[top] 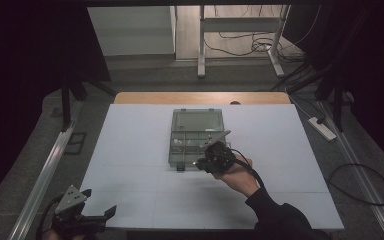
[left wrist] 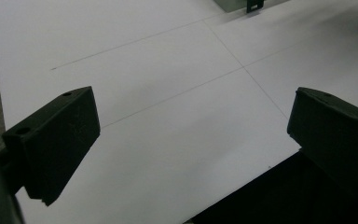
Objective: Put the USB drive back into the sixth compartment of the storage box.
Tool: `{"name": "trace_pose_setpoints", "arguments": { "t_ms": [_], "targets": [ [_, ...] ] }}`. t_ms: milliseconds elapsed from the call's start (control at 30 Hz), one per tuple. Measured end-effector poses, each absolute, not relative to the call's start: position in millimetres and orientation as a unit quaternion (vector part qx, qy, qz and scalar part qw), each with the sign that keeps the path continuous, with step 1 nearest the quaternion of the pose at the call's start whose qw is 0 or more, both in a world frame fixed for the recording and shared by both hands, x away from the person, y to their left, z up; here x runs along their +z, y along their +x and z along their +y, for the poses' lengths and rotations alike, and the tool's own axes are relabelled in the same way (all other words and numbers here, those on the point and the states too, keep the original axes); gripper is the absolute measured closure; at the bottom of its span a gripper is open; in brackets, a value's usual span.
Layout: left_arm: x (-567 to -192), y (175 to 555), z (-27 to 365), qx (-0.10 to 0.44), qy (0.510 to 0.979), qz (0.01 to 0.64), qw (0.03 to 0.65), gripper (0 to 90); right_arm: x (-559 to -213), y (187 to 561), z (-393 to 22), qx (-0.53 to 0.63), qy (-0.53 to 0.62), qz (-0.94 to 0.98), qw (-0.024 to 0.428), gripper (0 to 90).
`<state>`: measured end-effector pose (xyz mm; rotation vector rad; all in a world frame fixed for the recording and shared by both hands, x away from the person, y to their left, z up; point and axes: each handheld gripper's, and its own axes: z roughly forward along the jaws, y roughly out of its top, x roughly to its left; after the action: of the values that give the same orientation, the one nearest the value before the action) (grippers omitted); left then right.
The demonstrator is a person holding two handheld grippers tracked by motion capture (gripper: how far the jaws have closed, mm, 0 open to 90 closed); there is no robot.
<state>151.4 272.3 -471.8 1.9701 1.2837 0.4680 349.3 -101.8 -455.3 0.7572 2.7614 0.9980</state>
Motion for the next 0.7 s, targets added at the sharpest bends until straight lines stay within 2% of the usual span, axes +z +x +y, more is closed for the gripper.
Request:
{"name": "trace_pose_setpoints", "arguments": {
  "t_ms": [700],
  "targets": [
    [-471.9,151.3,272.5,0.182,0.766,0.498,0.364,2.3,-457.2,369.0,-78.6,0.336,0.255,0.904,0.074,79.0]
  ]
}}
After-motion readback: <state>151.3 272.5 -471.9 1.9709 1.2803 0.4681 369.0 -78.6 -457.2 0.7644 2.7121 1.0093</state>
